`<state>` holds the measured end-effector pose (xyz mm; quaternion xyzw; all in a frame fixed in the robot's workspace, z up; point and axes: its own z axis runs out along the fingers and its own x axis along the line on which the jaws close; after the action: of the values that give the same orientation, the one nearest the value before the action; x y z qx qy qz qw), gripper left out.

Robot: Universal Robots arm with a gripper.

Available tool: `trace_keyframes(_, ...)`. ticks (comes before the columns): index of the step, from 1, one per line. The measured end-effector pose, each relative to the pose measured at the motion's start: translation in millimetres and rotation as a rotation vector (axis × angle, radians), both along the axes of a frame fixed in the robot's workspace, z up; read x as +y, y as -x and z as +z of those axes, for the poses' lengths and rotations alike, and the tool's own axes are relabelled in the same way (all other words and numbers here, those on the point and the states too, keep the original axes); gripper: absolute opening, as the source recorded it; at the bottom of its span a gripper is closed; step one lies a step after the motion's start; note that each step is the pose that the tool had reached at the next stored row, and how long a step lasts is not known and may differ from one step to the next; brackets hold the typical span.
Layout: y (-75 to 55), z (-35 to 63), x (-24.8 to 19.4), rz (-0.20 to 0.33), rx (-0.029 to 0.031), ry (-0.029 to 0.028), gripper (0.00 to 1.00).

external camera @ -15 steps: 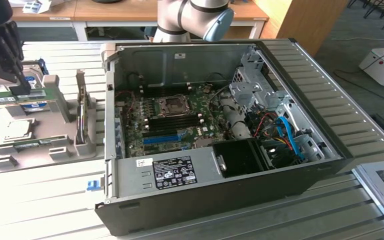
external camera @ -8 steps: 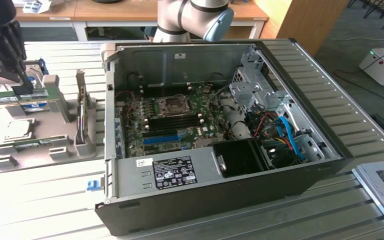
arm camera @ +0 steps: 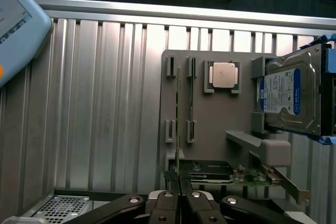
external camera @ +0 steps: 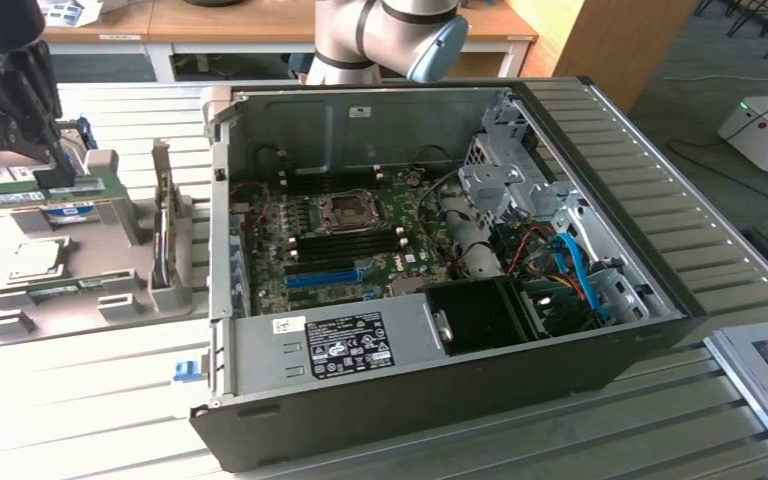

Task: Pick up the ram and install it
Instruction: 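Pick up the ram and move it above insertion slot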

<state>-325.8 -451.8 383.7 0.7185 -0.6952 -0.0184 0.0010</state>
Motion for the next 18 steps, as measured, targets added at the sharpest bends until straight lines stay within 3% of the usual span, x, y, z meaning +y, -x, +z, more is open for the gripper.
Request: trace_keyframes(18, -20.8, 0.8, 0.0, 0.0, 0.0075, 0.0, 0.11)
